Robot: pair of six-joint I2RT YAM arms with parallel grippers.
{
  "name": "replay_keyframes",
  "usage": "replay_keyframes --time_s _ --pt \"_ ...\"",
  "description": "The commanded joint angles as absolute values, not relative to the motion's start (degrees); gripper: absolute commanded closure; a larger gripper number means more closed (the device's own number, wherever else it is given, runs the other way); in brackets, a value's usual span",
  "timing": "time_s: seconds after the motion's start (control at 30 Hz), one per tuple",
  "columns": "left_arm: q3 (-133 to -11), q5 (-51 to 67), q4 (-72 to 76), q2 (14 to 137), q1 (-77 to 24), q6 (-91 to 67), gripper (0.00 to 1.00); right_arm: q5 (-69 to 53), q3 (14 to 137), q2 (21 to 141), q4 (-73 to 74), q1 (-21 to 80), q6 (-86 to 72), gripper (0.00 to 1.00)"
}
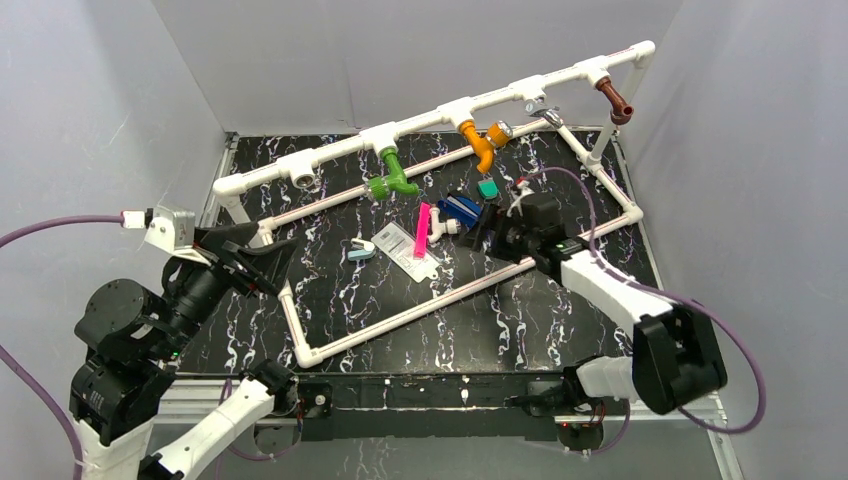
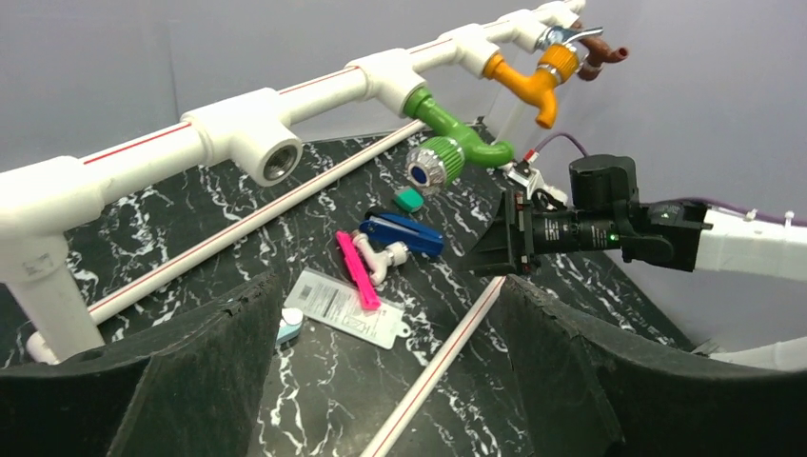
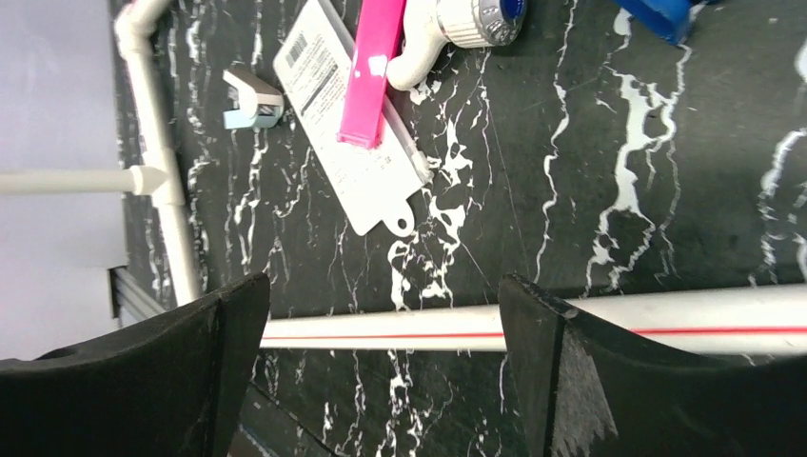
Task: Install the water faucets
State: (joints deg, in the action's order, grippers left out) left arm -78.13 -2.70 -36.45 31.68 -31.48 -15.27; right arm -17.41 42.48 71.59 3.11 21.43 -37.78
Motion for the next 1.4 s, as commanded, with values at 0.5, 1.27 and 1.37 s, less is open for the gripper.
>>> replay_keyframes --time_s 0.5,1.27,1.37 --pt "-80.5 -23.4 -43.8 34.9 -41.9 -9.2 0.19 13.2 61.3 95.8 -0.4 32.1 -36.1 0.08" --pt "-74.8 -22.4 -41.7 32.0 -41.9 -14.7 0.19 11.3 63.8 105.0 -2.8 32.1 -54.3 0.14" --pt "-74.5 -22.1 -42.3 31.9 -41.8 -14.9 0.19 10.7 63.4 105.1 -2.9 32.6 -60.0 0.14"
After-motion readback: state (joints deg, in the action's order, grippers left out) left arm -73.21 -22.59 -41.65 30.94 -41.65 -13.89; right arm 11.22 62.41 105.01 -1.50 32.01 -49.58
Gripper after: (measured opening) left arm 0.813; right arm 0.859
